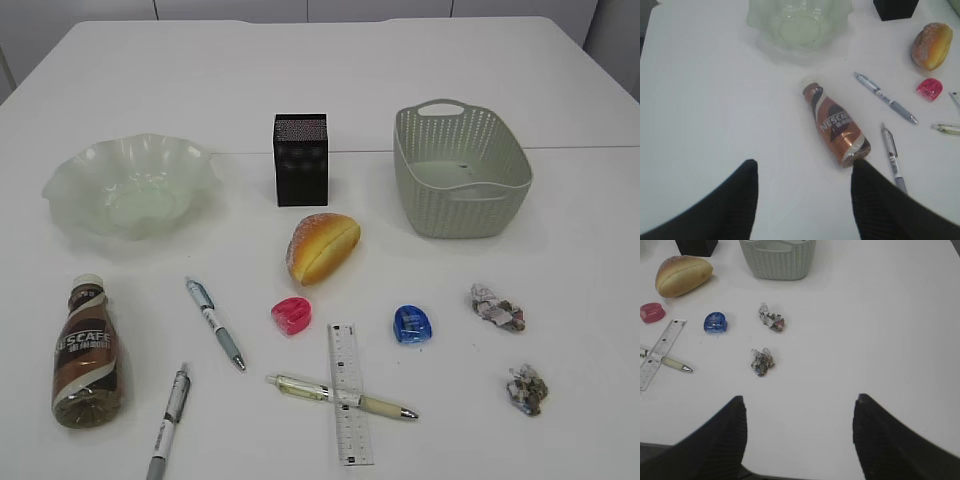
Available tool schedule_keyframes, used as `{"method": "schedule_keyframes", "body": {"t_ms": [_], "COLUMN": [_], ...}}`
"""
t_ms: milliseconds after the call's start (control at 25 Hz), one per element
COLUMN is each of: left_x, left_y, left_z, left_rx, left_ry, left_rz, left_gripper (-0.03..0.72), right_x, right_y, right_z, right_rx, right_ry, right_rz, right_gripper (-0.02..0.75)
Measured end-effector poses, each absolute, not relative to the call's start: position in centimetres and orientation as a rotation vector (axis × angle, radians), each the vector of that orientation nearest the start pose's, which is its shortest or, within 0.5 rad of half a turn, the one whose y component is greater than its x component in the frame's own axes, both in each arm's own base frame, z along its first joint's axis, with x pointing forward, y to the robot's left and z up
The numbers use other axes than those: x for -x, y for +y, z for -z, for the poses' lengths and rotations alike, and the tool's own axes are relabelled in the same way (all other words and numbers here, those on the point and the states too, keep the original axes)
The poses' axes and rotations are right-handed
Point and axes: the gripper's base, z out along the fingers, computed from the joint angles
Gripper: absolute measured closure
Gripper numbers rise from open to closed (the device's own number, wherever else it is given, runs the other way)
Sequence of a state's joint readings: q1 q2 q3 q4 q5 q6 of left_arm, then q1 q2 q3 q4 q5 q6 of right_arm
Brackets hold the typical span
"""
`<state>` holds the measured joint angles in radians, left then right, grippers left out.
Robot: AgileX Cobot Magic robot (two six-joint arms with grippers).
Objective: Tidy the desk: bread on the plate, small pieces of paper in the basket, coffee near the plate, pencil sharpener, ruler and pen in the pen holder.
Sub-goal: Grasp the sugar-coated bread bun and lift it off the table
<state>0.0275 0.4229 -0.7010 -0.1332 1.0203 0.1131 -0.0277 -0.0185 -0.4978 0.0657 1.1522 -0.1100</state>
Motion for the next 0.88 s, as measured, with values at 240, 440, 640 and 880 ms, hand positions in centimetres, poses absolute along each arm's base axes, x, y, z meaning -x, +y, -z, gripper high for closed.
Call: {"method": "schedule_keyframes", "body": {"t_ms": [240, 440, 640, 880], "left_x": [-9.5, -14.9, -20.3, -25.5], "left_y": [-1.2, -1.9, -2.4, -3.8], "left_z": [-39.1, -43.2, -45.5, -45.2], "left_rx": [-0.102, -0.228, -0.321, -0.394], "left_ry": [2.252, 2.341, 2.335, 2.37], "left_rz": [0.146, 0.226, 0.306, 0.35], "left_gripper": [0.254, 0.254, 0.253, 0.216], "right_x": [1.2, 1.1, 0.9, -1.6], "right_y": [1.0, 0.8, 0.5, 0.4], "right_z": [-27.0, -27.0, -27.0, -27.1], "right_rx": [0.098, 0.036, -0.009, -0.151], "right_ry": [2.112, 2.116, 2.134, 2.298], "right_rz": [-0.064, -0.063, -0.046, -0.112], "right_gripper": [0.248, 0.248, 0.248, 0.248]}}
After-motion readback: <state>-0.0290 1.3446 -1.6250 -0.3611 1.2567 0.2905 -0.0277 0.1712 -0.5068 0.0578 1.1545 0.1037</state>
